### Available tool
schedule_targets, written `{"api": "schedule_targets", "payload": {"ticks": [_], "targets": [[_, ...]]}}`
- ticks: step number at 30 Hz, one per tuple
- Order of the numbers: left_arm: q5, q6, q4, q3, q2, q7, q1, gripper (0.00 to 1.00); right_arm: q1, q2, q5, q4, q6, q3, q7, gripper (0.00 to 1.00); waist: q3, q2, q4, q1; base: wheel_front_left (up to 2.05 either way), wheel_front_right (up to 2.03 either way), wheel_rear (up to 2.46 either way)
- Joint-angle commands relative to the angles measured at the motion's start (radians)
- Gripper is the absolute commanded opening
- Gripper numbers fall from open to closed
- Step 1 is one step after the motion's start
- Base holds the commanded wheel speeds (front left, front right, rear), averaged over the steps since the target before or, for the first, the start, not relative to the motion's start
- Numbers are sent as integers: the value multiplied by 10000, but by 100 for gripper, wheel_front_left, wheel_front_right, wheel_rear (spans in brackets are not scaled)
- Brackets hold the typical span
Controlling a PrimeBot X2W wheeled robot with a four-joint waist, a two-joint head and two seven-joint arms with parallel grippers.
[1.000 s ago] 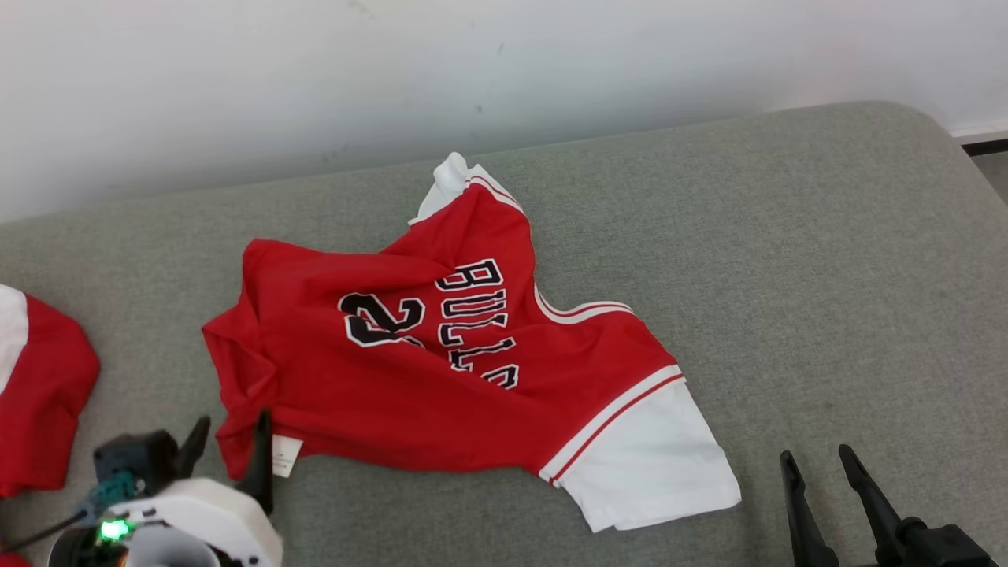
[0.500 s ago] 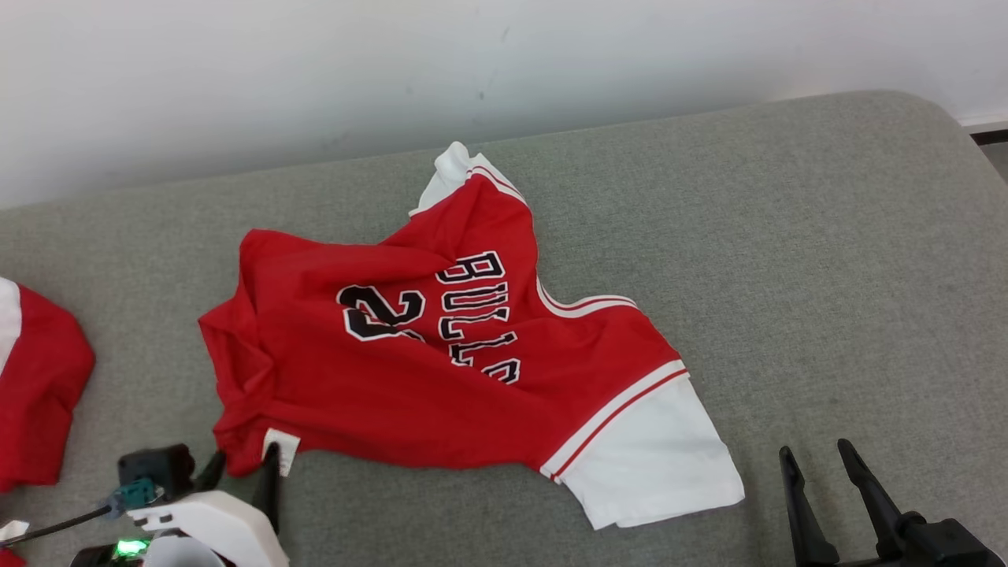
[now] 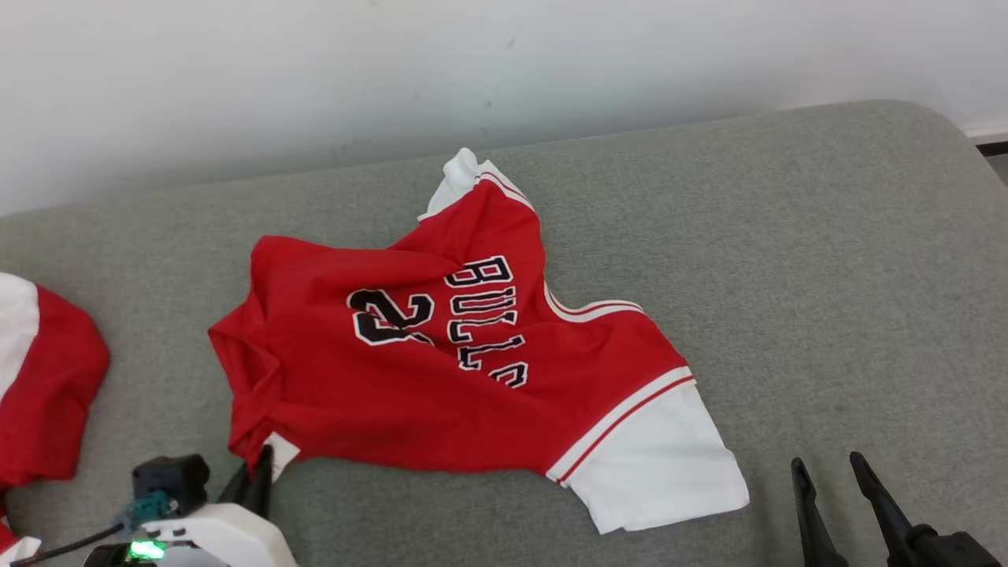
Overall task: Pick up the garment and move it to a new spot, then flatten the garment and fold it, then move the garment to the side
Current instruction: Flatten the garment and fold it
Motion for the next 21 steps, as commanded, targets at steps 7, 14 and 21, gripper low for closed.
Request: {"api": "schedule_targets", "payload": {"ticks": [7,14,21], "targets": [[1152,773,-2186,-946,644,137,912,0,278,-50,-99,-38,-19,-27,10,100,-371,-1,626,0,0,0,0],[1589,1043,-2481,-1980,296,511,1544,100,366,-115,-101,-42,-19,14,10,100,-510,-1,892,0,0,0,0],[1216,1217,-2400,-1563,265,169,1754,100,404,-131,-104,-32,-19,2,8,100,-557,-1,983,0,0,0,0]]}}
